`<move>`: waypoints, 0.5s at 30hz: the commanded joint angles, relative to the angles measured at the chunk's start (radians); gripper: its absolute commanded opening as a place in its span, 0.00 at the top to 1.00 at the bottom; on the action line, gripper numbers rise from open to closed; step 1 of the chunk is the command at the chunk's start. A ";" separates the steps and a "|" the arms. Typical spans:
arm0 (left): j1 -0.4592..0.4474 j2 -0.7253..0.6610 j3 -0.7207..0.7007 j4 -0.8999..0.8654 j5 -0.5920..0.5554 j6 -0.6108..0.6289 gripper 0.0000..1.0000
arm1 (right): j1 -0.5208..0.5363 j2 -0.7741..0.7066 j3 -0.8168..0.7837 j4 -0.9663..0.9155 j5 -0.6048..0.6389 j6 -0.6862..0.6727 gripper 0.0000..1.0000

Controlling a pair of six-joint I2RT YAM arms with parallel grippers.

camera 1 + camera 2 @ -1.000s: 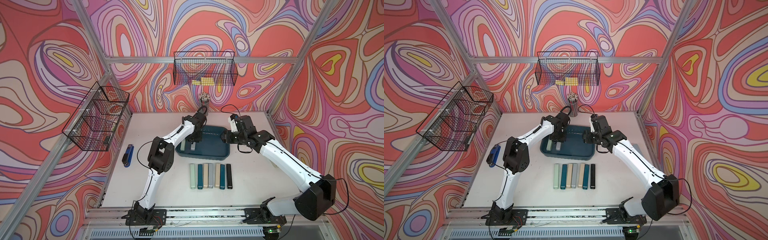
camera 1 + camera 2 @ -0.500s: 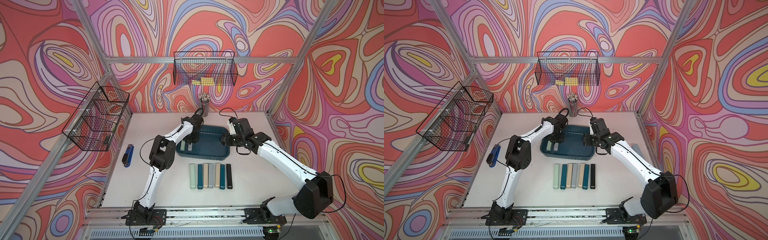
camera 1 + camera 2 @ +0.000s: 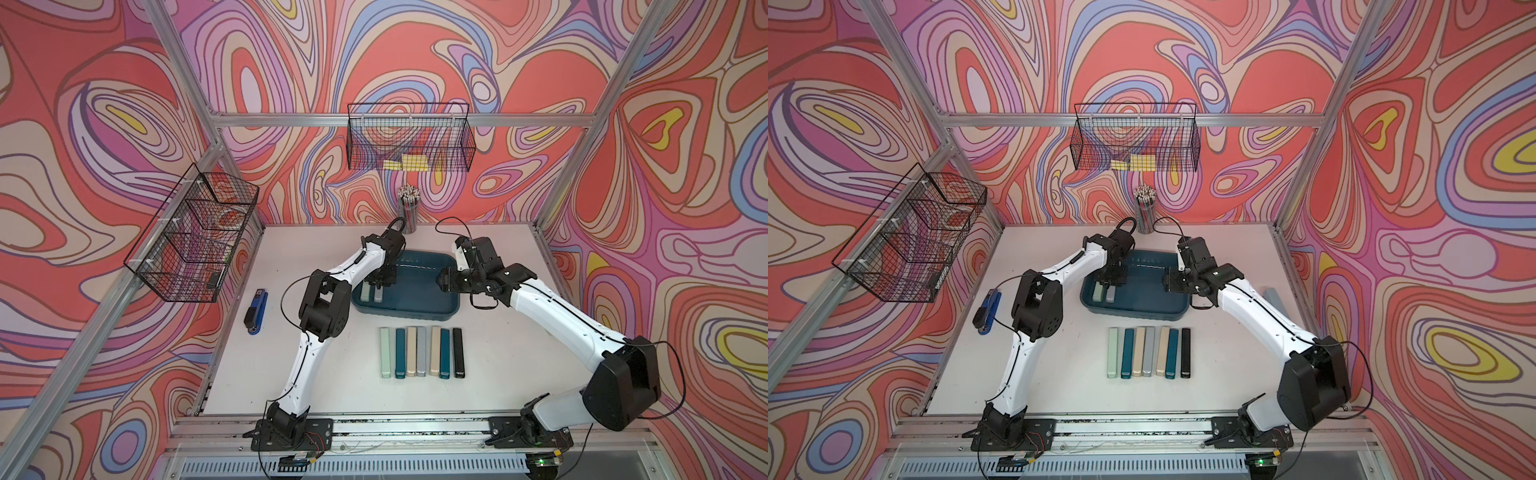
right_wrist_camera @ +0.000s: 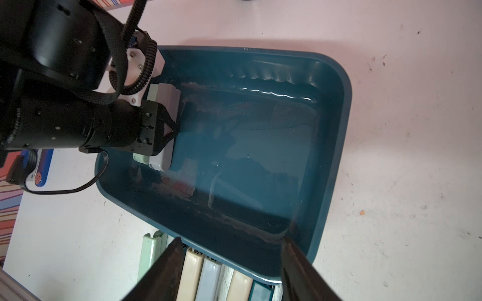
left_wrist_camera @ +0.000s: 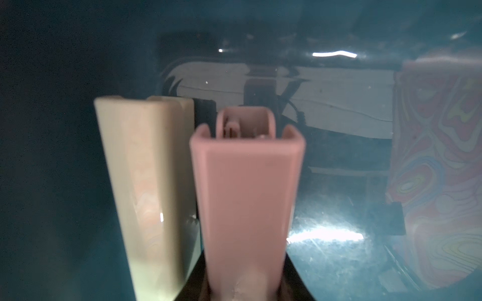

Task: Put the pruning pliers into the storage box
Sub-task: Place the pruning pliers in the storage box.

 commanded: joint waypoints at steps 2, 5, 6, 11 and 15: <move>0.003 -0.039 0.027 -0.034 -0.032 -0.013 0.71 | 0.000 0.016 -0.006 0.028 -0.013 0.002 0.36; 0.003 -0.054 0.036 -0.044 -0.038 -0.016 0.65 | 0.000 0.025 0.001 0.028 -0.020 0.001 0.35; 0.003 -0.056 0.039 -0.049 -0.037 -0.019 0.60 | 0.001 0.028 0.005 0.027 -0.020 -0.001 0.35; 0.002 -0.091 0.042 -0.066 -0.038 -0.026 0.47 | 0.000 0.025 0.004 0.030 -0.026 -0.002 0.34; 0.001 -0.140 0.042 -0.077 -0.041 -0.032 0.46 | 0.000 0.020 0.004 0.030 -0.026 -0.005 0.34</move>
